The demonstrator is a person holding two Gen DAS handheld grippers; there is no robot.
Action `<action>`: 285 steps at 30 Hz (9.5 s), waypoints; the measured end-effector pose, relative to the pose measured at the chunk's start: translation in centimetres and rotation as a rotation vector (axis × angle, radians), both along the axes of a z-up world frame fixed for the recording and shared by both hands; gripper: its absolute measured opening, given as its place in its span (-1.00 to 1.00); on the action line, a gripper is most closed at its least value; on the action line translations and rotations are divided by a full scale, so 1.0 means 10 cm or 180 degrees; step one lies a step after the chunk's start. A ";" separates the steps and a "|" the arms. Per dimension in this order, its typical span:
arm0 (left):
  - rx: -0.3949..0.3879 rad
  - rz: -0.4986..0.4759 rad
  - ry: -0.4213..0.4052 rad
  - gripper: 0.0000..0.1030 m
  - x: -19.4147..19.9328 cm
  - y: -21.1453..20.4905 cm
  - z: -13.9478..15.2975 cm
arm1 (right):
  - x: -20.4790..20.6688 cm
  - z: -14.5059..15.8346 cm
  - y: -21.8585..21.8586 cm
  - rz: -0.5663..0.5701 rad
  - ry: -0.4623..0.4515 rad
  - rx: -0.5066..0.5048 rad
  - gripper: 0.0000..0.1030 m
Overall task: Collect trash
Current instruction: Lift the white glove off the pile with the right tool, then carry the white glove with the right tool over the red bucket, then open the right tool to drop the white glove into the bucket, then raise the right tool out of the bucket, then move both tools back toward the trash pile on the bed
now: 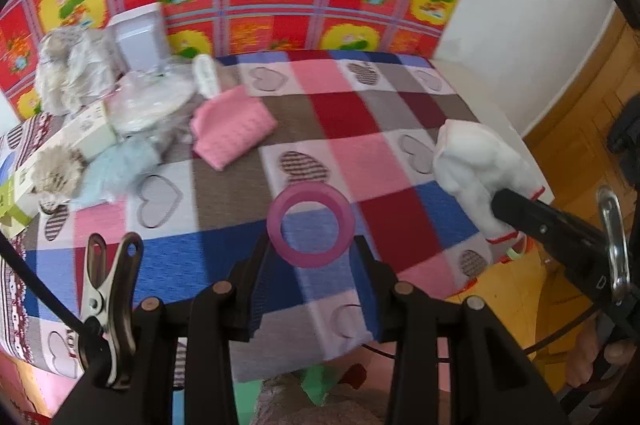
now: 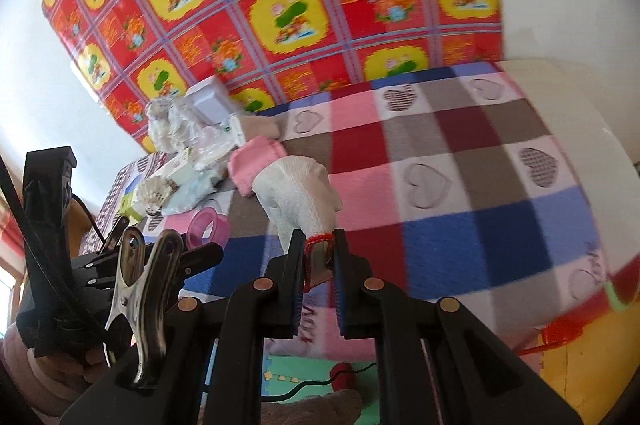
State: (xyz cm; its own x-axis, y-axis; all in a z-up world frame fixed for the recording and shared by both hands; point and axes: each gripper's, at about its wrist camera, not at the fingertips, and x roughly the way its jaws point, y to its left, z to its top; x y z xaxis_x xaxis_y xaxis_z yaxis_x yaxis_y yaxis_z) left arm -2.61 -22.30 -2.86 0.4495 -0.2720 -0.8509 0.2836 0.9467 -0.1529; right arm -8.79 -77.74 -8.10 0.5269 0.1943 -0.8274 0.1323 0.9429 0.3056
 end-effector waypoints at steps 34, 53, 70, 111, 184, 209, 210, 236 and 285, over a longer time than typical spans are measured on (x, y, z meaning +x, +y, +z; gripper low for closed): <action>-0.0092 -0.0440 0.0085 -0.21 -0.51 -2.02 0.16 | -1.15 0.26 -1.75 -0.0535 -0.0075 -0.0096 -0.74; -0.0101 -0.0957 0.0165 -0.21 0.06 -2.87 0.01 | -1.12 0.13 -2.51 -0.1145 0.0041 -0.0205 -0.74; -0.0105 -0.1431 0.0218 -0.22 0.39 -3.45 -0.06 | -1.02 0.03 -2.93 -0.1610 0.0022 -0.0308 -0.74; 0.0160 -0.1479 0.0316 -0.22 0.08 -5.07 -0.23 | -1.56 -0.17 -4.48 -0.1750 0.0177 -0.0060 -0.74; 0.0455 -0.1531 0.0924 -0.14 -0.18 -7.09 -2.72 | -2.22 -2.70 -6.40 -0.1567 0.1069 0.0059 -0.20; 0.0167 -0.1534 0.0809 -0.14 -0.54 -6.65 -2.01 | -2.32 -1.94 -6.03 -0.1349 0.0784 -0.0045 -0.20; 0.0136 -0.1549 0.0795 -0.14 -0.55 -6.61 -1.96 | -2.33 -1.89 -6.00 -0.1357 0.0764 -0.0052 -0.20; -0.0293 -0.1395 0.0331 -0.14 -0.94 -5.14 -0.53 | -2.24 -0.25 -4.62 -0.1135 0.0014 -0.0375 -0.20; -0.0221 0.1077 -0.0272 -0.14 -1.20 -1.05 0.58 | -0.99 0.42 -1.24 0.0707 -0.0419 0.0033 -0.20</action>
State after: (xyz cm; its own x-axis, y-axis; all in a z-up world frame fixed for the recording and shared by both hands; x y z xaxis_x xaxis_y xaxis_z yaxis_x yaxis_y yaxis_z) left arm -14.65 -32.79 2.92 0.5929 -0.1513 -0.7909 -0.0297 0.9774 -0.2093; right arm -18.71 -90.14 -3.91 0.5734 0.3253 -0.7519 -0.1192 0.9412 0.3163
